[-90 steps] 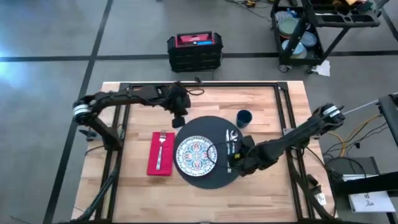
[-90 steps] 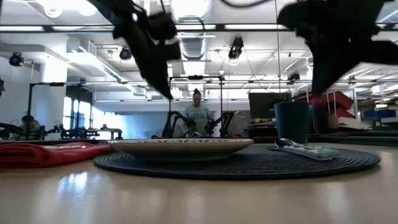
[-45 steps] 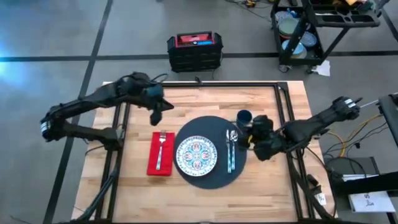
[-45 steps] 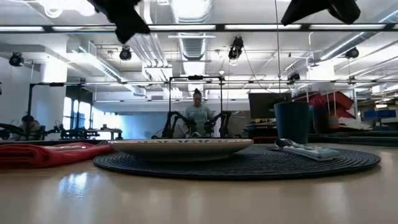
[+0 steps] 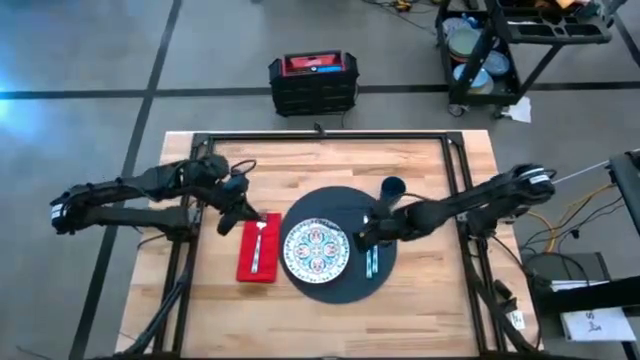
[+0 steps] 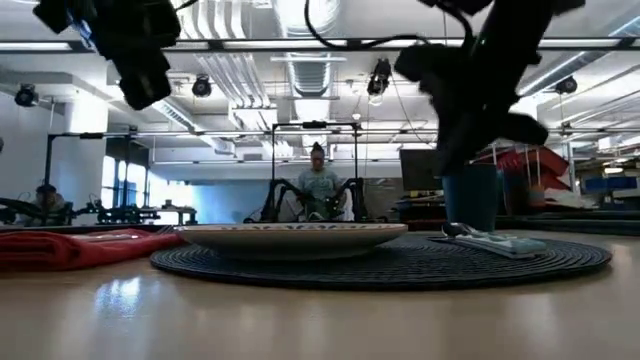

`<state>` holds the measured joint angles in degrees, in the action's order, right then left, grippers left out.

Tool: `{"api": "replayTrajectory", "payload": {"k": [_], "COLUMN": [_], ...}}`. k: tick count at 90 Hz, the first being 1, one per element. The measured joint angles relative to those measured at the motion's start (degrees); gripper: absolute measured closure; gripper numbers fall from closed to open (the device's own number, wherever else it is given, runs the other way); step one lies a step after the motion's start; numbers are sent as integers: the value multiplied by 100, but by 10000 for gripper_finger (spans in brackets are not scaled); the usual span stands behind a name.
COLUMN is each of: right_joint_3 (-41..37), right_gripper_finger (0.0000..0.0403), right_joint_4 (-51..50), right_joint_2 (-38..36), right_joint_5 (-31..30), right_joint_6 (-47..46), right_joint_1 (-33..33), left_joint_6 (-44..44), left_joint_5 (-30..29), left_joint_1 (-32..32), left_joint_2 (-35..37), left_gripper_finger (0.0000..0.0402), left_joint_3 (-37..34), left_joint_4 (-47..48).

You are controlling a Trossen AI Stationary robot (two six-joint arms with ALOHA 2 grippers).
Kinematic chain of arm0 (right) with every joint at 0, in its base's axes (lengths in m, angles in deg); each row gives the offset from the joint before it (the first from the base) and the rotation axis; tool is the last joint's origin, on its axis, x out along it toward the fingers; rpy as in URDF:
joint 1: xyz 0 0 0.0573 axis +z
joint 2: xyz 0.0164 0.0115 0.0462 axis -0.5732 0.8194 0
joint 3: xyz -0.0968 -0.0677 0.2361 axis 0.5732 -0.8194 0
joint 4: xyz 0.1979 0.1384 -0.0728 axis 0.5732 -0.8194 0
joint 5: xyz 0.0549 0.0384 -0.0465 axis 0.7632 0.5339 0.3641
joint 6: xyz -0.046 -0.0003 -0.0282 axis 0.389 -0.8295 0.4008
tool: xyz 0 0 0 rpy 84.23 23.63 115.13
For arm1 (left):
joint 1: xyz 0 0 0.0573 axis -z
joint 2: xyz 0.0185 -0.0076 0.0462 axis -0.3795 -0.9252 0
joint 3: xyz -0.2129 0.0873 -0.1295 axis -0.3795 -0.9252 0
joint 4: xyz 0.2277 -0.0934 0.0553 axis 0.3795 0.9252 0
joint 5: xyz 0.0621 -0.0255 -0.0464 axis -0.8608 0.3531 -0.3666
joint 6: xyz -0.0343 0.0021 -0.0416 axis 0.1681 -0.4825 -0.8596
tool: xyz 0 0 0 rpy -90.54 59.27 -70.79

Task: Set table place
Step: Adjust the black placemat

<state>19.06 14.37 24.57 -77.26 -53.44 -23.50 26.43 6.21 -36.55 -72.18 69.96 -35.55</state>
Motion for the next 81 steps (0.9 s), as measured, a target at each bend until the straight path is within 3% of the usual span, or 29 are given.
{"api": "replayTrajectory", "payload": {"k": [21, 44, 57, 81], "right_joint_3": [-304, -270, -268, -285], "right_gripper_finger": [319, 245, 241, 270], "right_joint_4": [1698, 1540, 1545, 1690], "right_joint_2": [555, 747, 744, 869], "right_joint_5": [270, 224, 223, 357], "right_joint_6": [-398, -667, -688, -732], "right_joint_1": [39, 75, 75, 91], "left_joint_6": [-375, -375, -361, -263], "left_joint_5": [142, 152, 153, 150], "left_joint_1": [7, 7, 7, 7], "left_joint_2": [314, 280, 233, 178], "left_gripper_finger": [402, 402, 402, 402], "left_joint_3": [-352, -359, -357, -357], "left_joint_4": [-481, -593, -635, -618]}}
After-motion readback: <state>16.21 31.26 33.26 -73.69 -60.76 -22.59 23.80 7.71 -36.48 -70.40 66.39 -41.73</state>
